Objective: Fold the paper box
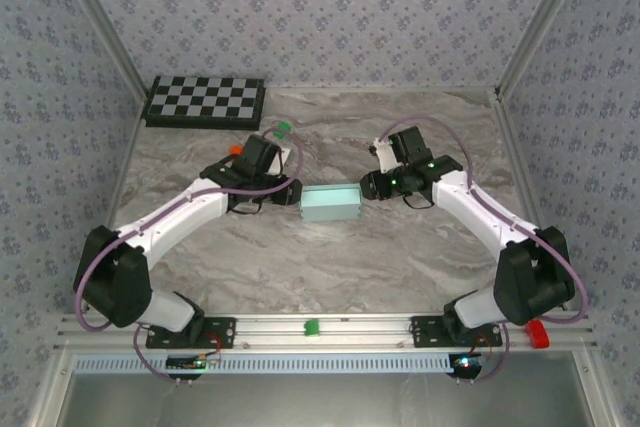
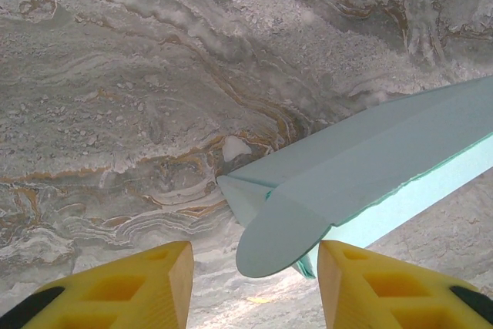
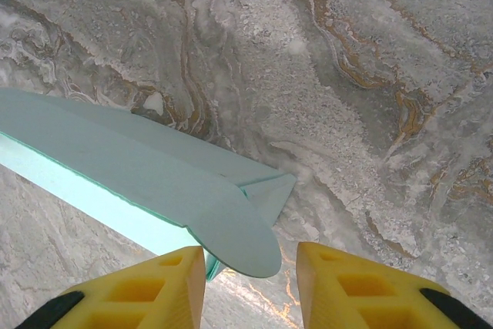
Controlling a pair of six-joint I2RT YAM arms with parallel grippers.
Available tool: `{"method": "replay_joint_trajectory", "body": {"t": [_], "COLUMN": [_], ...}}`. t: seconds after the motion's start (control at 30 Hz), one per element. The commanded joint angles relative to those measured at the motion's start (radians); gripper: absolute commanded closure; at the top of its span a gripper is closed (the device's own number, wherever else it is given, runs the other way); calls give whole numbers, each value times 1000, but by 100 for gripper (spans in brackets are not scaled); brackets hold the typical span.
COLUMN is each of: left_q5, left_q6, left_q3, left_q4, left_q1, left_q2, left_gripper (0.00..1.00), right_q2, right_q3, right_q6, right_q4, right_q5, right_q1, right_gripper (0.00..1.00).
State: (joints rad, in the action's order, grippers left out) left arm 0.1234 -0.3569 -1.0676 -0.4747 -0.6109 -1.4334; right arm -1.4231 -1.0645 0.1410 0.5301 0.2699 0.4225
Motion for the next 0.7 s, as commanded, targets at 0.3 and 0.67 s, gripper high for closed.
{"method": "replay_joint_trajectory", "body": {"t": [0.3, 0.67], "left_q5": [42, 47], "left_q6": [-2, -2], "left_q3": [-31, -35], "left_q4": [-5, 4], "left_q1": [-6, -7], "left_q2": [-45, -50], "left_gripper": [63, 67], "right_q2": [-13, -29], "right_q3": [15, 8], "right_q6": [12, 11], "right_q4": [6, 8], "right_q5": [20, 29], "right_q1": [8, 12], "right_gripper": [71, 71]}}
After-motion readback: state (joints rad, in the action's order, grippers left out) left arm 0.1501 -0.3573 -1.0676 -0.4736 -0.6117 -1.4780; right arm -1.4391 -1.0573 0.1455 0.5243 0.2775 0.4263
